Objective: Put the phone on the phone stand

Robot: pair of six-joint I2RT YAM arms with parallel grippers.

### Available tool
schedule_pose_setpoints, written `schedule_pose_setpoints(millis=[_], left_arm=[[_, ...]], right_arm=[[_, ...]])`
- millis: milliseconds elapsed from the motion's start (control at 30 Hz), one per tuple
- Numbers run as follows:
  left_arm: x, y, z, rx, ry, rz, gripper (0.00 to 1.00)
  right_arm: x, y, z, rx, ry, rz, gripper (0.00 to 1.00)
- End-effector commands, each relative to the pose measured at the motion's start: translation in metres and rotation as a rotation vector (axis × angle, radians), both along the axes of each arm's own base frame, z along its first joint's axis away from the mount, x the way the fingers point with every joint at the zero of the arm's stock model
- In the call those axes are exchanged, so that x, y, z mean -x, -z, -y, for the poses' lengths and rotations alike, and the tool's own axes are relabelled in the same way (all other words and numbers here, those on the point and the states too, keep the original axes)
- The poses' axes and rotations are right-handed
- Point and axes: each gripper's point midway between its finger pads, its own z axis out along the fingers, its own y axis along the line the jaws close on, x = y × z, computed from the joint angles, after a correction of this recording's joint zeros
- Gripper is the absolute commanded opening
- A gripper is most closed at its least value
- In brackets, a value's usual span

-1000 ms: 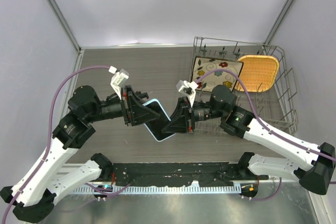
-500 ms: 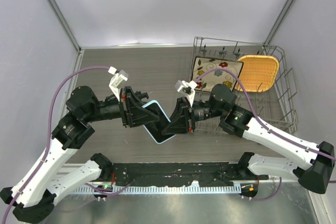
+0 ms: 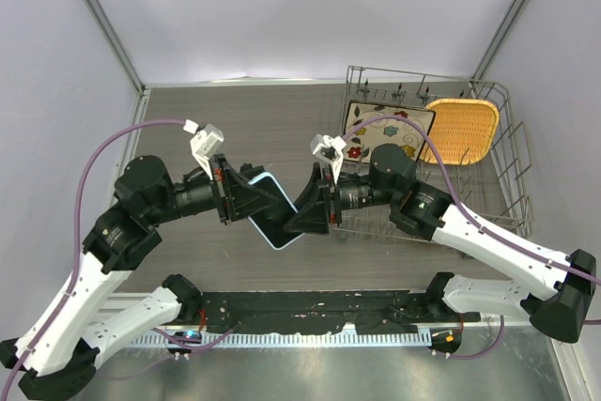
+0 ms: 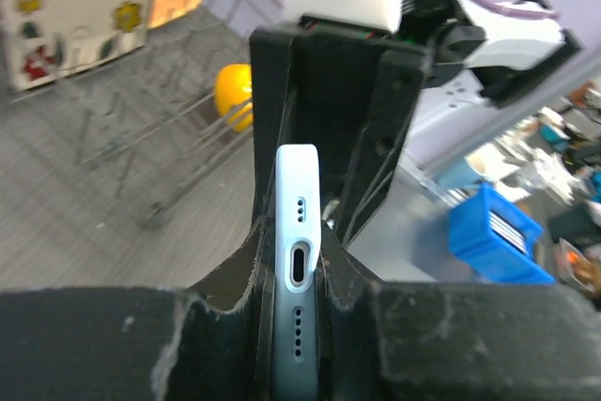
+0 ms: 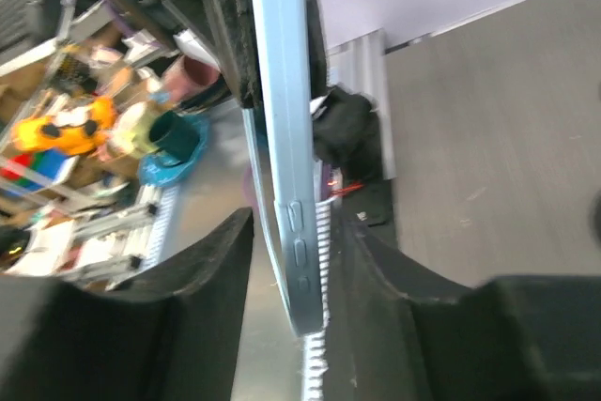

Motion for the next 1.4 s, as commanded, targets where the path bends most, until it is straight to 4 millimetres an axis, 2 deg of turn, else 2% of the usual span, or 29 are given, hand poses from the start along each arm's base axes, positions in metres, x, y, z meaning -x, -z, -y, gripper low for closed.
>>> schedule_pose_setpoints(millis=[0,33,100,200,267,300,333,367,433,467,500,533,567,600,633,667,700,767,800,1000,1367], left_arm=[[-0.022,-0.006,-0.035,-0.074,-0.257,0.064,0.0],[-0.031,-0.005,-0.047,-0.099,-0.343,0.062,0.0],[-0.037,-0.005,-0.06,-0.126,-0.418,0.077,0.0],[-0.046,-0.008,-0.09,-0.169,-0.577,0.091,0.0],[-0.052,-0.016,-0.12,-0.185,-0.726,0.114,0.0],[-0.051,-0.02,-0.13,-0.182,-0.77,0.121,0.0],[-0.047,-0.029,-0.143,-0.172,-0.812,0.138,0.0],[-0.048,-0.033,-0.158,-0.17,-0.883,0.15,0.0],[-0.041,-0.04,-0.173,-0.168,-0.926,0.18,0.0],[-0.04,-0.041,-0.179,-0.169,-0.946,0.187,0.0],[-0.038,-0.042,-0.182,-0.173,-0.953,0.192,0.0],[-0.036,-0.041,-0.185,-0.175,-0.958,0.197,0.0],[-0.036,-0.04,-0.189,-0.182,-0.972,0.197,0.0],[-0.035,-0.037,-0.19,-0.189,-0.976,0.193,0.0],[-0.035,-0.036,-0.191,-0.191,-0.979,0.19,0.0],[-0.034,-0.035,-0.192,-0.189,-0.981,0.188,0.0],[-0.034,-0.03,-0.191,-0.202,-0.977,0.183,0.0],[-0.034,-0.027,-0.191,-0.201,-0.974,0.173,0.0],[-0.035,-0.023,-0.189,-0.208,-0.967,0.167,0.0],[-0.039,-0.015,-0.182,-0.212,-0.954,0.148,0.0],[-0.044,-0.007,-0.172,-0.216,-0.927,0.132,0.0]], right_arm=[[-0.046,-0.019,0.003,0.004,0.257,0.11,0.58],[-0.05,-0.018,0.005,0.012,0.288,0.112,0.61],[-0.059,-0.015,0.009,0.037,0.343,0.126,0.66],[-0.079,-0.015,0.017,0.054,0.47,0.146,0.68],[-0.096,-0.016,0.02,0.078,0.557,0.154,0.68],[-0.102,-0.015,0.02,0.09,0.585,0.158,0.69],[-0.119,-0.007,0.02,0.129,0.657,0.153,0.68],[-0.127,-0.01,0.021,0.144,0.695,0.15,0.68],[-0.141,-0.012,0.018,0.161,0.749,0.14,0.67],[-0.151,0.001,0.011,0.195,0.763,0.125,0.67],[-0.153,0.003,0.006,0.204,0.765,0.112,0.66],[-0.157,-0.003,0.001,0.192,0.77,0.098,0.65],[-0.162,0.012,-0.01,0.231,0.757,0.085,0.65],[-0.161,0.015,-0.017,0.245,0.744,0.086,0.62],[-0.163,0.011,-0.024,0.244,0.736,0.107,0.61],[-0.169,0.02,-0.028,0.273,0.763,0.126,0.6],[-0.166,0.022,-0.034,0.282,0.761,0.143,0.6],[-0.17,0.023,-0.039,0.297,0.772,0.175,0.59],[-0.174,0.033,-0.043,0.326,0.783,0.174,0.59],[-0.179,0.067,-0.055,0.394,0.779,0.142,0.55],[-0.192,0.092,-0.069,0.428,0.788,0.154,0.44]])
